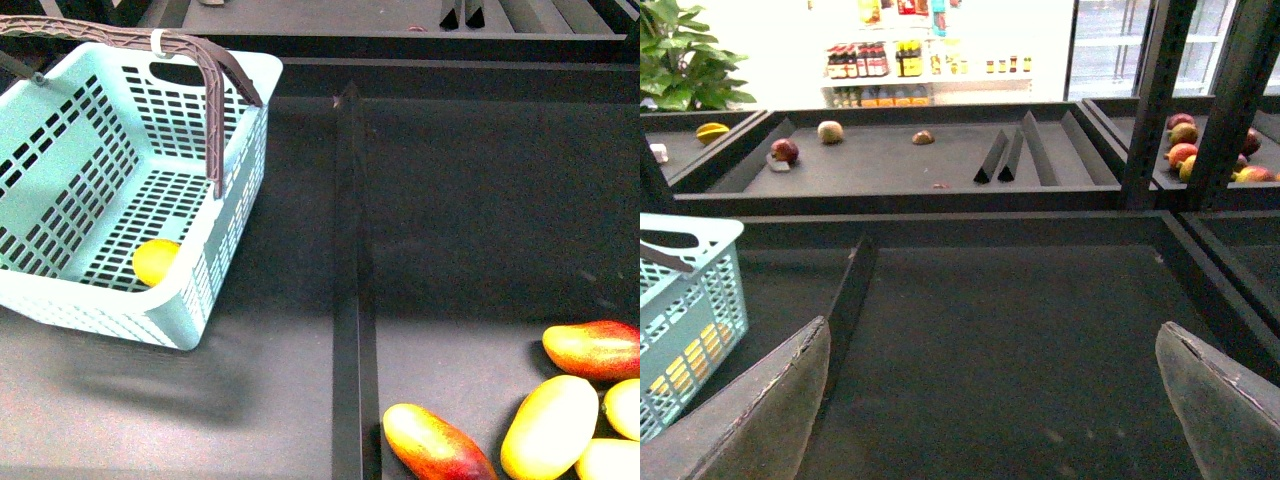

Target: Pick lemon and mango into basket

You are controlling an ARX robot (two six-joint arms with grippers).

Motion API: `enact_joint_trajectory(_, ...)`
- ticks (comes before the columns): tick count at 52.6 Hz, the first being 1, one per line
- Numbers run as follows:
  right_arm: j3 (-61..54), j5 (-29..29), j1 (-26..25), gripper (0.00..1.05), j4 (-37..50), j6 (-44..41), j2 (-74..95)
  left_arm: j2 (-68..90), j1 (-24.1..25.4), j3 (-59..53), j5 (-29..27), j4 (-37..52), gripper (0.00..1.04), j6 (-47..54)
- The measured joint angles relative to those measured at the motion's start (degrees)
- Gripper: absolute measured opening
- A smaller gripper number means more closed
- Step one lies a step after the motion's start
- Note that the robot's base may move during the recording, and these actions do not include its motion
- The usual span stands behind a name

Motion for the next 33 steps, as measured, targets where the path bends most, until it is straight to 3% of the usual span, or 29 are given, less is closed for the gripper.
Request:
enact_joint_trajectory(22,0.0,0.0,0.0,0.96,0.0,0.0,0.0,0.0,0.0,0.0,0.0,0.0,0.97,0.0)
enact_joint_trajectory(33,0.0,0.0,0.0,0.96,0.0,0.0,0.0,0.0,0.0,0.0,0.0,0.0,0.98,0.1)
